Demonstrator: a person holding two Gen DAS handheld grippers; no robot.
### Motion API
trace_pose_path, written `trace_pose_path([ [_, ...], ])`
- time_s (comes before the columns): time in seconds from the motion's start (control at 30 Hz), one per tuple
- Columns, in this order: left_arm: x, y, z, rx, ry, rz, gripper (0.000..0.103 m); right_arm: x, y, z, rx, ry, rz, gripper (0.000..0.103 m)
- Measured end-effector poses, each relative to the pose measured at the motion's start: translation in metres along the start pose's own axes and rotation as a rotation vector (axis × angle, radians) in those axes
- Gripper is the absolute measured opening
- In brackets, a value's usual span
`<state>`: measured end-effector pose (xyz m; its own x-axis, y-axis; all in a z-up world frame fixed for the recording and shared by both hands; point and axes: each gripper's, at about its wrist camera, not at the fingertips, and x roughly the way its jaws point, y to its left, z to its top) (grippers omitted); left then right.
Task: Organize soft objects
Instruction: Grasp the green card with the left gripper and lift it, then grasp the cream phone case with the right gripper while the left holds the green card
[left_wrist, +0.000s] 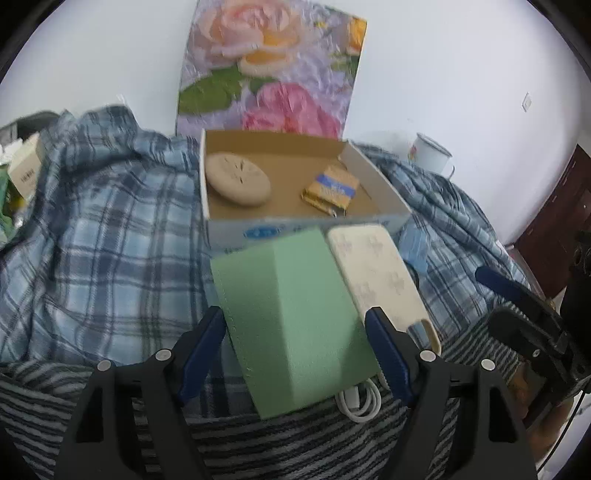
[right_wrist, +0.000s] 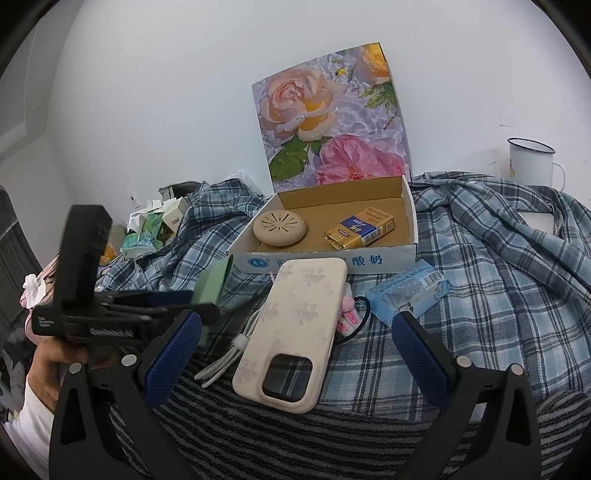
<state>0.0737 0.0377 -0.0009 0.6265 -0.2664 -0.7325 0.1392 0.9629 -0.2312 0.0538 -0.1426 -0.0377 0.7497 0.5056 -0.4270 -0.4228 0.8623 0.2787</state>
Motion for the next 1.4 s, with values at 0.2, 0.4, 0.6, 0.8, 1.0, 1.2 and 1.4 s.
trace_pose_path([
  [0.2,-0.018,-0.005,0.006,0.019,-0.099,-0.021,0.079,0.001,0.000,-0.001,-0.001,0.005,0.000,0.103],
  [0.4,-0.021,-0.008,0.001,0.111,-0.188,0.074,0.080,0.005,0.003,-0.002,-0.012,0.027,-0.006,0.103],
  [0.6,-0.019,-0.006,-0.006,0.121,-0.214,0.087,0.080,0.016,0.004,-0.001,-0.018,0.080,0.008,0.103],
  [0.8,-0.018,-0.002,-0.008,0.094,-0.209,0.108,0.079,0.036,0.017,0.003,-0.084,0.170,-0.003,0.103],
  [1.0,-0.001,0.007,-0.007,0.054,-0.113,0.150,0.079,0.064,0.023,0.010,-0.162,0.243,-0.094,0.092],
  [1.2,0.004,0.008,-0.008,0.051,-0.087,0.139,0.079,0.086,0.025,0.006,-0.212,0.303,-0.175,0.091],
  [1.4,0.010,0.010,-0.008,0.039,-0.056,0.136,0.080,0.099,0.021,0.004,-0.213,0.333,-0.199,0.088],
])
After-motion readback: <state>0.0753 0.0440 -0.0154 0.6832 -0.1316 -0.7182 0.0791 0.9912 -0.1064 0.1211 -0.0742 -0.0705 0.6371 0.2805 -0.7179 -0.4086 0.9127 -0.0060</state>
